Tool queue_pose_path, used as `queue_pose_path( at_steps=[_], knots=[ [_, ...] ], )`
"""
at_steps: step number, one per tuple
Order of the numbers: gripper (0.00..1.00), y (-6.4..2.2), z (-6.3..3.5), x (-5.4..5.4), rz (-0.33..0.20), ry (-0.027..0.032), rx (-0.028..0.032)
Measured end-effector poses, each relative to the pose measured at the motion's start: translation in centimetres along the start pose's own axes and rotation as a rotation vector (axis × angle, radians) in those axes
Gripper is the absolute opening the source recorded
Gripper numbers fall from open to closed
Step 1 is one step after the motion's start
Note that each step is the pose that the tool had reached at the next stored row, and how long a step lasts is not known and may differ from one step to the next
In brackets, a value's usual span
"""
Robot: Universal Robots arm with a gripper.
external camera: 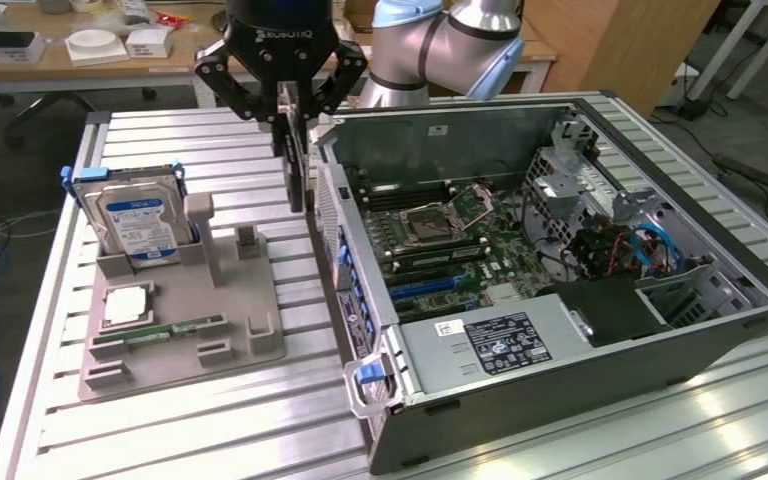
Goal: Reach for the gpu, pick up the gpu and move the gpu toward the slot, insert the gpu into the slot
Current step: 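Pick up the gpu and move the gpu toward the slot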
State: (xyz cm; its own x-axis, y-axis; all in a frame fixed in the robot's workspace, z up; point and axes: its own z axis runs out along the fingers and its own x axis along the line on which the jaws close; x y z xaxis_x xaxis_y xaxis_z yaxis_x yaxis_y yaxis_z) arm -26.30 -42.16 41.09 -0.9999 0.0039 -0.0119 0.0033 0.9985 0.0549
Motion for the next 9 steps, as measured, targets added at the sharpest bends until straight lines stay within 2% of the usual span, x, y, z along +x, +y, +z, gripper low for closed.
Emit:
queue_pose_path(
  at_steps=[9],
  knots=[
    [0.26, 0.00, 0.04, -1.5, -0.006, 0.0004, 0.0000]
  ],
)
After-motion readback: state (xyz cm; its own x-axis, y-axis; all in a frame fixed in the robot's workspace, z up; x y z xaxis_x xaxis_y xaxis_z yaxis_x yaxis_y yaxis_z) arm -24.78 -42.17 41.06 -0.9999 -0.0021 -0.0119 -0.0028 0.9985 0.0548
